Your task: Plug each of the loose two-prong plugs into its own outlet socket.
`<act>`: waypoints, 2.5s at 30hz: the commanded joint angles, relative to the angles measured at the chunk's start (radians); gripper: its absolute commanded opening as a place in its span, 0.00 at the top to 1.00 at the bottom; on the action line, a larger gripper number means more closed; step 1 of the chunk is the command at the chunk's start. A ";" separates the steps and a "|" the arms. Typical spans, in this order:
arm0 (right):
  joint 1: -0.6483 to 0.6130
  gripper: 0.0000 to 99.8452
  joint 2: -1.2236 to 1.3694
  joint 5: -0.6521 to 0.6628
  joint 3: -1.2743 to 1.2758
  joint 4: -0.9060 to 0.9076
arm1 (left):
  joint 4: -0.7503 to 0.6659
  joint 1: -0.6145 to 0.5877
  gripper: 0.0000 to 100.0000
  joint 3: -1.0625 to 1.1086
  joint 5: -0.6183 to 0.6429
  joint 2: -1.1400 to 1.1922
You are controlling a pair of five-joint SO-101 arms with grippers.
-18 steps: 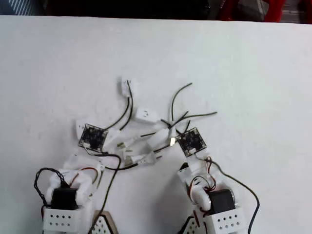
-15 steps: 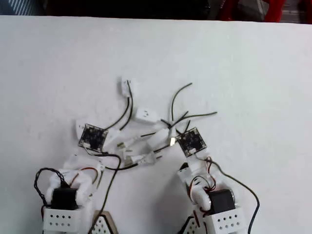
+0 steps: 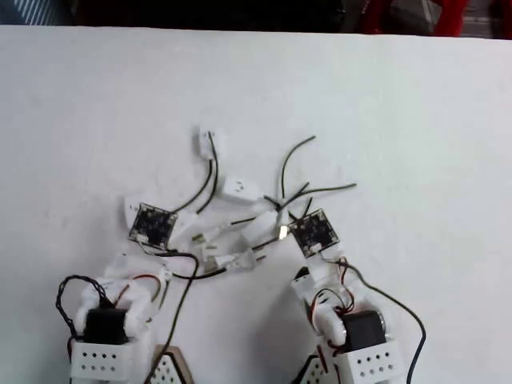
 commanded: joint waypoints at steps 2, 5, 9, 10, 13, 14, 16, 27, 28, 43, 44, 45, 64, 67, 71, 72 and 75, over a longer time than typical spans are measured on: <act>-0.005 0.98 -0.008 0.006 0.011 0.008 | 0.003 -0.007 0.98 -0.003 -0.005 -0.008; -0.005 0.98 -0.008 0.006 0.011 0.008 | 0.003 -0.007 0.98 -0.003 -0.005 -0.008; -0.005 0.98 -0.008 0.006 0.011 0.008 | 0.003 -0.007 0.98 -0.003 -0.005 -0.008; -0.005 0.98 -0.008 0.006 0.011 0.008 | 0.003 -0.007 0.98 -0.003 -0.005 -0.008; -0.005 0.98 -0.008 0.006 0.011 0.008 | 0.003 -0.007 0.98 -0.003 -0.005 -0.008; -0.005 0.98 -0.008 0.006 0.011 0.008 | 0.003 -0.007 0.98 -0.003 -0.005 -0.008; -0.005 0.98 -0.008 0.006 0.011 0.008 | 0.003 -0.007 0.98 -0.003 -0.005 -0.008; -0.005 0.98 -0.008 0.006 0.011 0.008 | 0.003 -0.007 0.98 -0.003 -0.005 -0.008; -0.005 0.98 -0.008 0.006 0.011 0.008 | 0.003 -0.007 0.98 -0.003 -0.005 -0.008; -0.007 0.98 -0.008 0.006 0.011 0.013 | 0.002 -0.013 0.98 -0.189 -0.011 -0.008; -0.005 0.98 -0.010 0.006 0.011 0.013 | -0.011 -0.013 0.98 -0.201 -0.011 -0.008; -0.005 0.98 -0.010 0.006 0.011 0.012 | -0.026 -0.008 0.98 -0.209 -0.011 -0.008; 0.239 0.98 -0.010 0.037 -0.100 -0.323 | -0.195 -0.041 0.98 -0.077 -0.210 -0.008; 0.236 0.98 -0.008 0.158 -0.181 -0.289 | -0.199 -0.041 0.98 -0.066 -0.213 -0.008; 0.202 0.98 -0.005 0.170 -0.307 -0.216 | -0.199 -0.041 0.98 -0.063 -0.215 -0.008; 0.189 0.98 -0.004 0.170 -0.341 -0.189 | -0.199 -0.041 0.98 -0.061 -0.215 -0.008; 0.150 0.98 0.048 0.170 -0.428 -0.153 | -0.199 -0.041 0.98 -0.061 -0.215 -0.008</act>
